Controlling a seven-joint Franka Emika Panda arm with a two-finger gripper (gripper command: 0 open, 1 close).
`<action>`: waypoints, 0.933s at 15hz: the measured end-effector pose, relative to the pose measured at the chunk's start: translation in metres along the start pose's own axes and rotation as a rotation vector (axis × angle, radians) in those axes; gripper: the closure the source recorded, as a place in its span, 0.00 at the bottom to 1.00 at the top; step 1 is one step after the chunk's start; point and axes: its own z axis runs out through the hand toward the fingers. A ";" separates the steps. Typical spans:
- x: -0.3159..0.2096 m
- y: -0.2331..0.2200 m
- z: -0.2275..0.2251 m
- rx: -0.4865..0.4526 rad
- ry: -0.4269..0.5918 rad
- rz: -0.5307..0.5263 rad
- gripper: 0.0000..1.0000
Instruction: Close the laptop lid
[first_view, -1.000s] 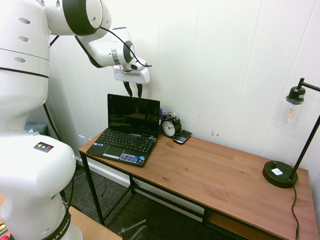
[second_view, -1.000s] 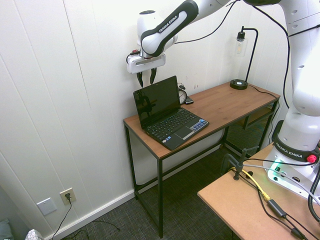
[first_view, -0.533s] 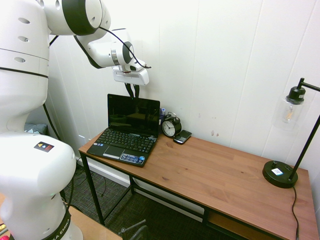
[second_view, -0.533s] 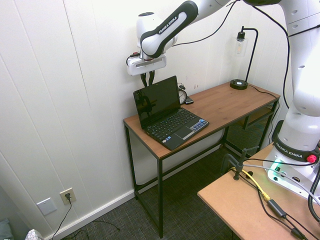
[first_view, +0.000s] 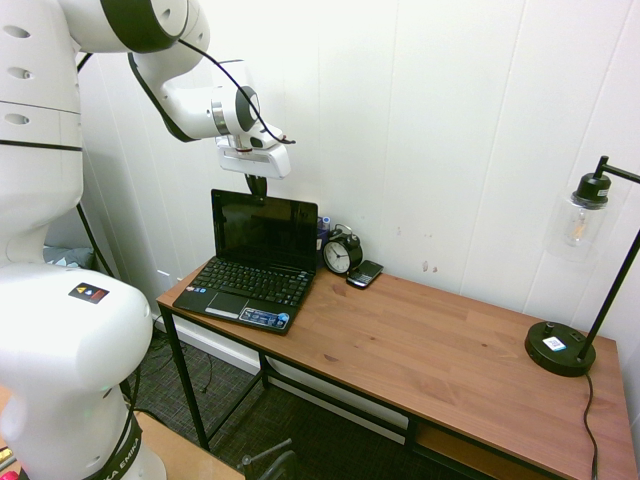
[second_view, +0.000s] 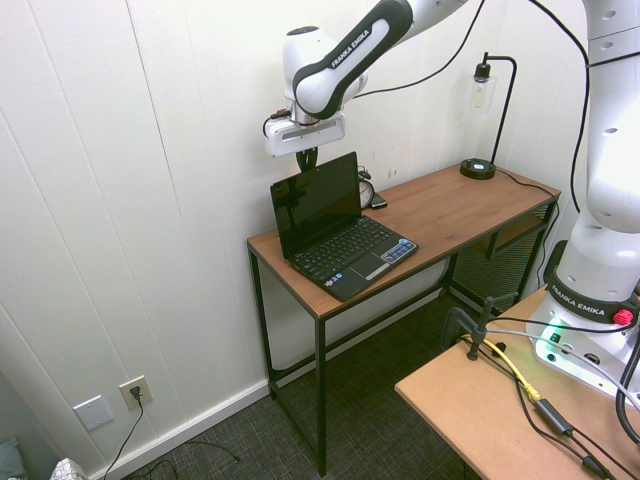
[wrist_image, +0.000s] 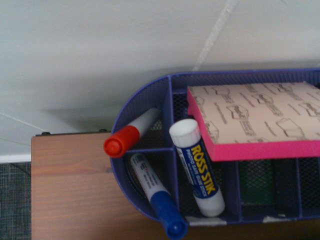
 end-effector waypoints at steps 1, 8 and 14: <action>-0.003 0.006 -0.003 0.000 0.000 0.003 1.00; -0.036 0.062 0.019 -0.048 -0.045 0.025 1.00; -0.062 0.120 0.076 -0.137 -0.126 0.068 1.00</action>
